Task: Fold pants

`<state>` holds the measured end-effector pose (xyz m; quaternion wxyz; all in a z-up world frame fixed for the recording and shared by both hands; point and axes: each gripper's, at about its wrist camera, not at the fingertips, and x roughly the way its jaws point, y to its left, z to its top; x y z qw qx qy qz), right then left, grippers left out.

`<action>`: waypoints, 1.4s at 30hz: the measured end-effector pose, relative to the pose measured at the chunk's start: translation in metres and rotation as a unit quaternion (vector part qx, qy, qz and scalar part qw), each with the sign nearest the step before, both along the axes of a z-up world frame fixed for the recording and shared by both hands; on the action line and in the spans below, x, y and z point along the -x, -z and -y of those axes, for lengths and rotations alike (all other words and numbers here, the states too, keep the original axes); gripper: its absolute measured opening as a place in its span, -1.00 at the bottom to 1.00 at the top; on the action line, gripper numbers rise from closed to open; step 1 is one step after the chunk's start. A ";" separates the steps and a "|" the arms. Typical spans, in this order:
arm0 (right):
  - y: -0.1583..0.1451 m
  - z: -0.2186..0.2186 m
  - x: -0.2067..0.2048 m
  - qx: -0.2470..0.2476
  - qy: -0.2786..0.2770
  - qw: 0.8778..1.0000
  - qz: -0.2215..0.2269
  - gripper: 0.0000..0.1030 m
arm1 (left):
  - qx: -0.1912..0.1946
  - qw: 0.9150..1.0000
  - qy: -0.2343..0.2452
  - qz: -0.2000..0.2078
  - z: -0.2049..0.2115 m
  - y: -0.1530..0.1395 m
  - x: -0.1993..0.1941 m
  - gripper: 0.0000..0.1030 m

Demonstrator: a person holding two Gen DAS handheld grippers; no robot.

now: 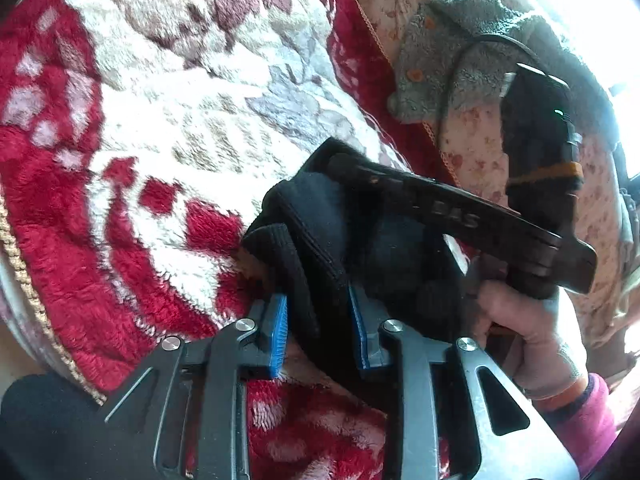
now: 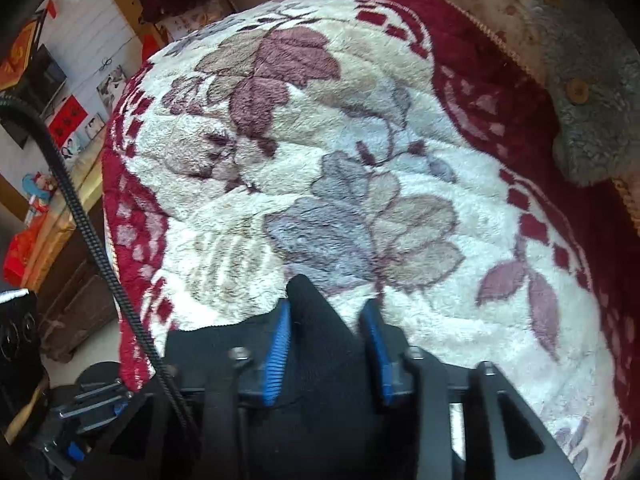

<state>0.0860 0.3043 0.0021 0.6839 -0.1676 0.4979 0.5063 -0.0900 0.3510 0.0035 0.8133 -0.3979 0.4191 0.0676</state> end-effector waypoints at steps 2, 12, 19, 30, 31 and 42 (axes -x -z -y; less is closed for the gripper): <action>-0.006 0.004 0.002 -0.010 -0.004 1.000 -0.003 -0.69 | 0.009 1.000 -0.001 0.012 -0.002 -0.002 0.002 -0.68; -0.087 0.050 0.015 -0.111 0.027 0.993 -0.009 -0.73 | -0.051 0.994 0.034 0.089 0.029 -0.075 0.018 -0.73; -0.152 0.131 0.026 -0.184 0.069 0.981 -0.001 -0.73 | -0.097 0.975 0.107 0.166 0.096 -0.140 0.022 -0.73; -0.172 0.332 0.048 -0.260 0.208 0.943 0.005 -0.73 | -0.163 0.929 0.267 0.196 0.262 -0.163 0.015 -0.73; -0.166 0.353 0.051 -0.265 0.226 0.937 0.001 -0.73 | -0.164 0.926 0.280 0.193 0.277 -0.159 0.014 -0.73; -0.056 0.503 0.073 -0.248 0.394 0.882 -0.068 -0.73 | -0.162 0.910 0.369 0.094 0.389 -0.079 -0.012 -0.73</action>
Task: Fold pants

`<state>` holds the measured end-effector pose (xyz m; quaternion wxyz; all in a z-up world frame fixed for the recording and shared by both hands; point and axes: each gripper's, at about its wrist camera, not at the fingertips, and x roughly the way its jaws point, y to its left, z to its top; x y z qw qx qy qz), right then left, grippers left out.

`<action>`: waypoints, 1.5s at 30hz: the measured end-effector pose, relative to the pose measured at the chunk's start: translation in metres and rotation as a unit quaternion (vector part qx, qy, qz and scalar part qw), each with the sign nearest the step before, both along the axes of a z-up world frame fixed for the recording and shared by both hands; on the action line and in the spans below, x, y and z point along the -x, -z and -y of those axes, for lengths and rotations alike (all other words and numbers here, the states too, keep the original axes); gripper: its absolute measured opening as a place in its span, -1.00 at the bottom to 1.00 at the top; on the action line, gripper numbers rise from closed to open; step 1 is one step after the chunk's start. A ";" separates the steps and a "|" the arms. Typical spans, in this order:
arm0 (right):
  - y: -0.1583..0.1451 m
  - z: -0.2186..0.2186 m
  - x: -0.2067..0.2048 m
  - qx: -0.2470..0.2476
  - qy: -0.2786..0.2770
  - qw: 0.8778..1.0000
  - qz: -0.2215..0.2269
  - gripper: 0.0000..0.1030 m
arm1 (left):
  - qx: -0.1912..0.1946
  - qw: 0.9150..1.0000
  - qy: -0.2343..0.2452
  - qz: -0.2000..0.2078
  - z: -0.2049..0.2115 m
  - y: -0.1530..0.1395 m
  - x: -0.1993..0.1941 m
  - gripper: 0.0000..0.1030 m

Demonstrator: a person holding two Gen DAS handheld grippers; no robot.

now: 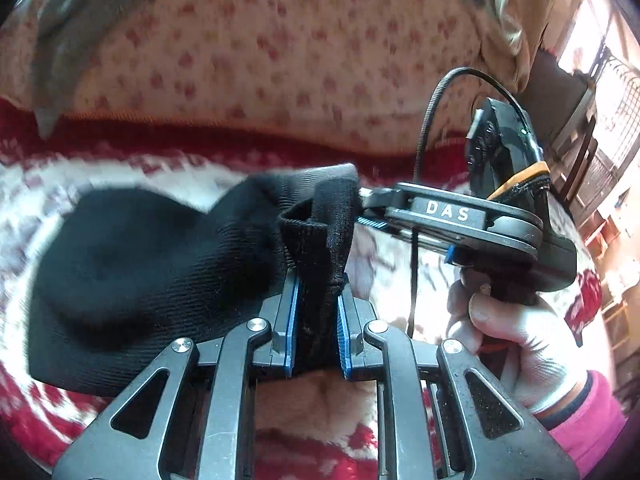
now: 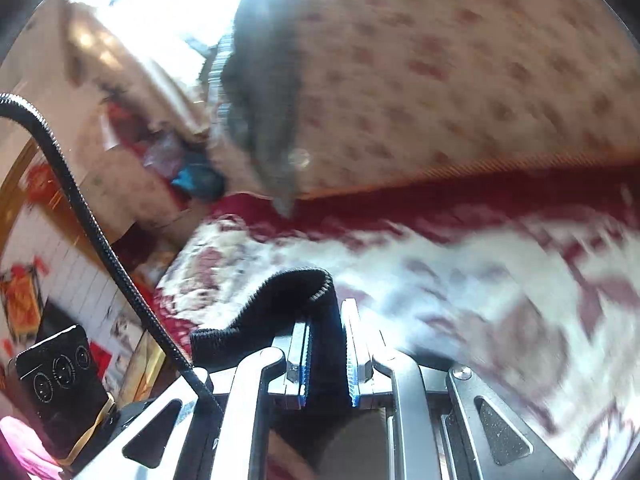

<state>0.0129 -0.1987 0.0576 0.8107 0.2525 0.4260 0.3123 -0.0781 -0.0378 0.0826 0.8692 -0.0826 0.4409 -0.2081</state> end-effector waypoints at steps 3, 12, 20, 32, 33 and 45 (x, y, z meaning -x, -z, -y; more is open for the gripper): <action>0.015 0.024 0.006 -0.004 0.040 0.999 -0.012 -0.65 | 0.026 0.999 0.016 -0.015 -0.001 -0.002 -0.001 -0.19; 0.006 0.049 0.027 0.009 0.099 0.995 -0.033 -0.32 | 0.053 0.998 0.013 0.015 -0.044 -0.042 0.020 -0.04; -0.036 0.045 0.062 0.004 0.091 0.996 0.015 -0.30 | 0.022 0.995 -0.096 0.014 -0.122 -0.028 0.004 -0.04; -0.045 -0.005 0.055 0.092 0.074 0.993 0.002 -0.10 | 0.020 0.996 -0.085 0.024 -0.122 -0.024 0.006 -0.04; -0.040 -0.003 0.052 0.095 0.081 0.992 -0.007 -0.08 | 0.015 0.996 -0.085 0.028 -0.118 -0.023 0.001 -0.04; -0.023 -0.021 0.026 0.077 0.032 0.996 0.012 -0.67 | -0.043 0.990 -0.131 -0.015 -0.113 0.016 -0.054 -0.04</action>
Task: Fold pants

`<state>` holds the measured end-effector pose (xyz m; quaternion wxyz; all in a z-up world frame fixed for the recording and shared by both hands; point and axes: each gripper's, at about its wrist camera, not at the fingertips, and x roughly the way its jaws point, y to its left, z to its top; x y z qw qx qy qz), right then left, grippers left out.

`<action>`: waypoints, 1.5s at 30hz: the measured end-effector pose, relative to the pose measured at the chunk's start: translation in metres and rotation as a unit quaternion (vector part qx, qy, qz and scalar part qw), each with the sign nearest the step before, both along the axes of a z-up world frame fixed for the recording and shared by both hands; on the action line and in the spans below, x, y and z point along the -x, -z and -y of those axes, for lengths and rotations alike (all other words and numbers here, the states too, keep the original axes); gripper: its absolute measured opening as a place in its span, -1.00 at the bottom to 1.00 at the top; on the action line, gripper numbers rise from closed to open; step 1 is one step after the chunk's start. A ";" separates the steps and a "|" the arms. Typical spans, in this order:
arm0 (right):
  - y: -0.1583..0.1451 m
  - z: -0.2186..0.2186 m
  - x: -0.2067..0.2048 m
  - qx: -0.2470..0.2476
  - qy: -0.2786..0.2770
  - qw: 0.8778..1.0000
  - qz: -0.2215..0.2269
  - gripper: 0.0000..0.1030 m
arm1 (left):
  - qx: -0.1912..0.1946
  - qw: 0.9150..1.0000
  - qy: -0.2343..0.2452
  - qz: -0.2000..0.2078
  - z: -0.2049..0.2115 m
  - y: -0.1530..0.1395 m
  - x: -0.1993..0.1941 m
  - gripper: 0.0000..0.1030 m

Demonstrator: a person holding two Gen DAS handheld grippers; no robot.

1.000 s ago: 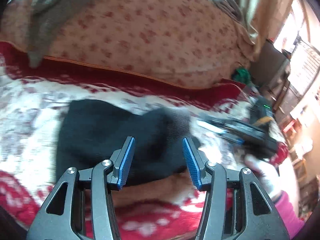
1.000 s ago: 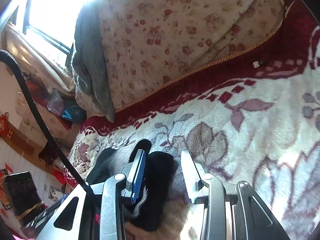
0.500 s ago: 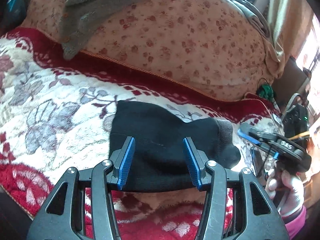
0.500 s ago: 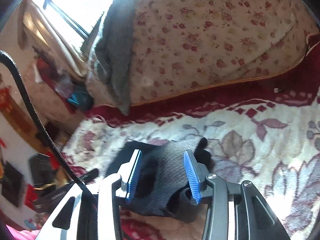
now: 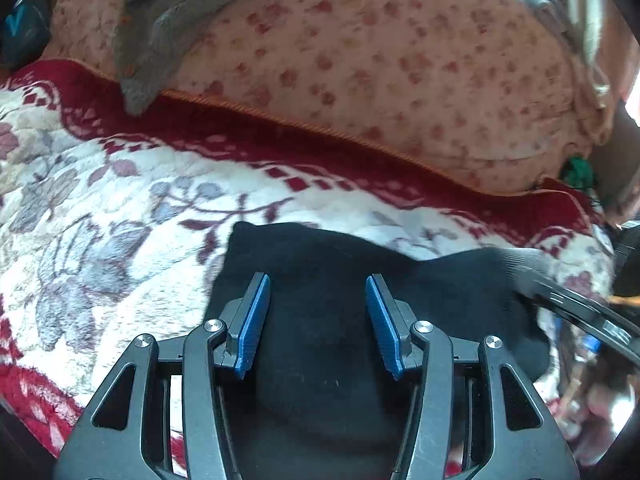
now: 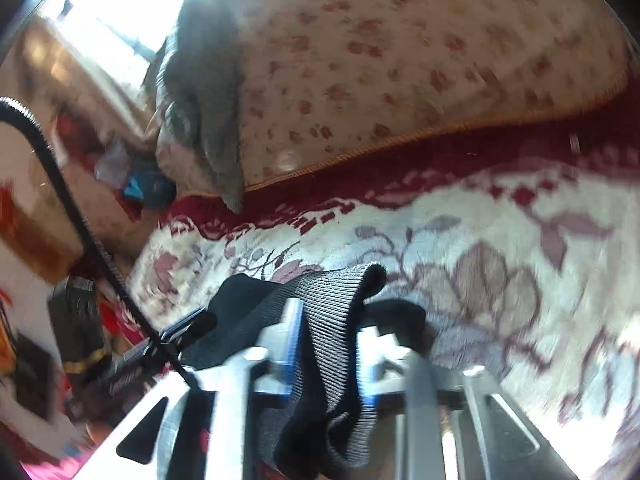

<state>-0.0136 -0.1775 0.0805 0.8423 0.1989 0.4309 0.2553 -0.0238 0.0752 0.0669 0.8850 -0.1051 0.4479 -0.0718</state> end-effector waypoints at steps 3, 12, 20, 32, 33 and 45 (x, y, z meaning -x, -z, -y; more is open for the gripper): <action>-0.008 -0.006 0.014 0.047 -0.022 0.998 0.025 -0.73 | 0.003 1.000 -0.023 -0.010 -0.010 0.012 -0.002 -0.04; 0.021 0.016 0.019 0.057 0.028 0.998 -0.010 -0.73 | -0.008 1.000 -0.025 0.001 -0.007 0.010 0.004 -0.04; -0.013 0.013 0.037 0.024 0.048 0.998 0.010 -0.23 | -0.006 0.999 -0.031 -0.008 -0.020 -0.004 0.017 -0.04; -0.024 -0.031 0.062 0.025 0.026 0.999 0.022 -0.02 | -0.043 0.998 -0.030 0.028 -0.024 -0.023 0.050 -0.04; -0.023 -0.034 0.063 0.025 0.025 0.999 0.021 -0.02 | -0.044 0.998 -0.030 0.030 -0.025 -0.024 0.052 -0.04; -0.023 -0.044 0.071 0.033 0.014 0.999 0.018 0.02 | -0.045 0.998 -0.028 0.032 -0.022 -0.024 0.063 -0.04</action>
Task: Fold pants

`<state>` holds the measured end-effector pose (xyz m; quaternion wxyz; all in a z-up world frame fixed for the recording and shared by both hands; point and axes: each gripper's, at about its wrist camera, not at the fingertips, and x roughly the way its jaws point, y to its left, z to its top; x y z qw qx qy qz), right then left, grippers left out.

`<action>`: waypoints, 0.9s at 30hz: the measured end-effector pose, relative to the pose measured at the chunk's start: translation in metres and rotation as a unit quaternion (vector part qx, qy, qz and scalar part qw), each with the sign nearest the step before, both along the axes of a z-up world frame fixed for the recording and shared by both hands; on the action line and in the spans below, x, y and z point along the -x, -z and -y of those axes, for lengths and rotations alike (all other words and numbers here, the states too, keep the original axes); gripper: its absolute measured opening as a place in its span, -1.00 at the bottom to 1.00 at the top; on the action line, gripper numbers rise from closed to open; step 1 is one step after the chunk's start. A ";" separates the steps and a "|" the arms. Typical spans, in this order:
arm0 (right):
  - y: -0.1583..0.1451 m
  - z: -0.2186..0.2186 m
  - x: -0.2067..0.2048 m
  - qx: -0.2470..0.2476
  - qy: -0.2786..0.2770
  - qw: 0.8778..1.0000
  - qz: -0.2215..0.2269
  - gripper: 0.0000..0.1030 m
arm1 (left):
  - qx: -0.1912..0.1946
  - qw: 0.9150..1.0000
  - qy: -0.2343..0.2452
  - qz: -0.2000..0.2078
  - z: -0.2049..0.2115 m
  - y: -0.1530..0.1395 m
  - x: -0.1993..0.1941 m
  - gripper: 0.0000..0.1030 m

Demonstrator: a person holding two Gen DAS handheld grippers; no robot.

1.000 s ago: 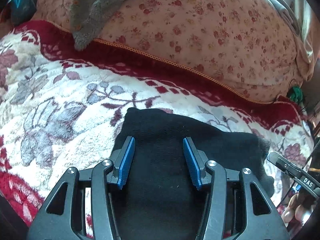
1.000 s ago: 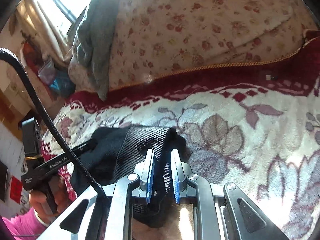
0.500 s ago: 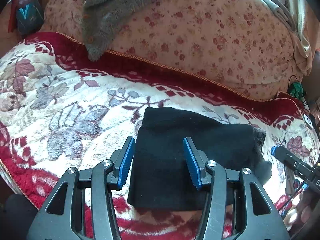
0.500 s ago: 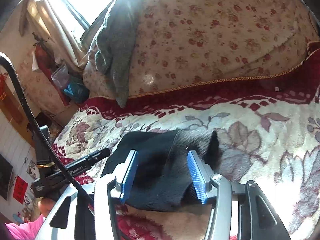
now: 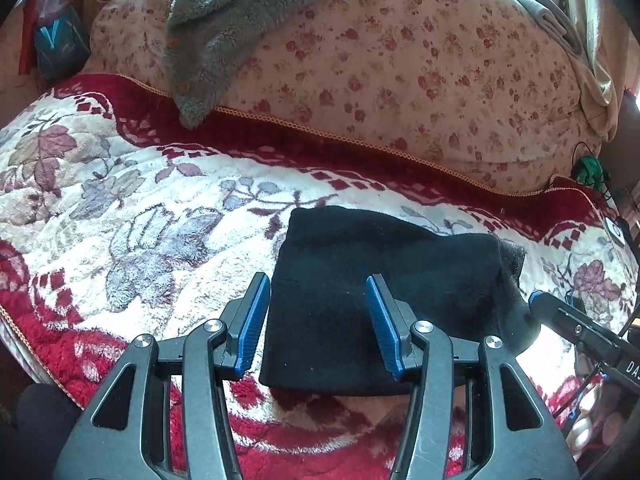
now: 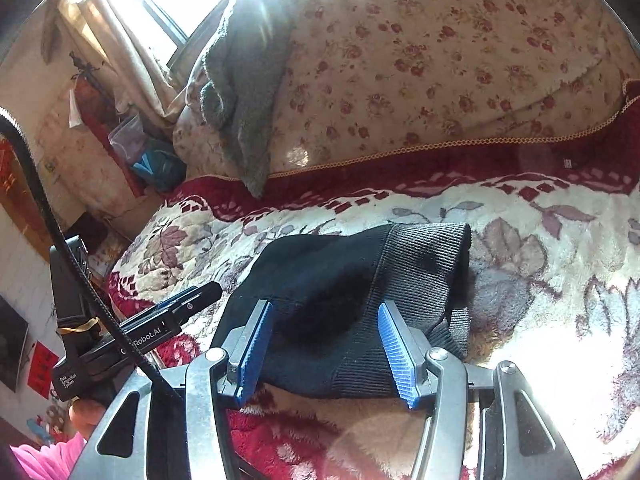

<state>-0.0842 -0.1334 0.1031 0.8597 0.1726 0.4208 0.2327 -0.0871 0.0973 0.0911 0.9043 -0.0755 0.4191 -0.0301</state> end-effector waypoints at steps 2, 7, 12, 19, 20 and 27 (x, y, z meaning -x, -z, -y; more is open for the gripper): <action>0.001 0.001 0.000 0.001 0.002 1.000 -0.001 0.06 | 0.001 1.000 -0.002 -0.001 -0.001 0.001 0.001 -0.04; 0.003 0.009 0.001 -0.002 0.011 1.000 -0.003 0.33 | 0.023 1.000 -0.003 -0.006 -0.009 0.003 0.003 -0.04; 0.006 0.019 0.002 0.016 0.027 1.000 -0.004 0.34 | 0.022 1.000 -0.012 -0.013 -0.017 0.010 0.006 -0.04; 0.021 0.040 -0.006 0.009 0.052 0.998 -0.029 0.48 | 0.097 0.995 0.002 -0.035 -0.032 0.020 0.000 0.05; 0.025 0.043 -0.007 0.003 0.054 0.998 -0.035 0.48 | 0.107 0.994 0.005 -0.037 -0.033 0.021 -0.001 0.05; 0.037 0.043 -0.014 0.002 0.056 0.997 -0.056 0.49 | 0.112 0.993 0.021 -0.035 -0.024 0.019 -0.003 0.05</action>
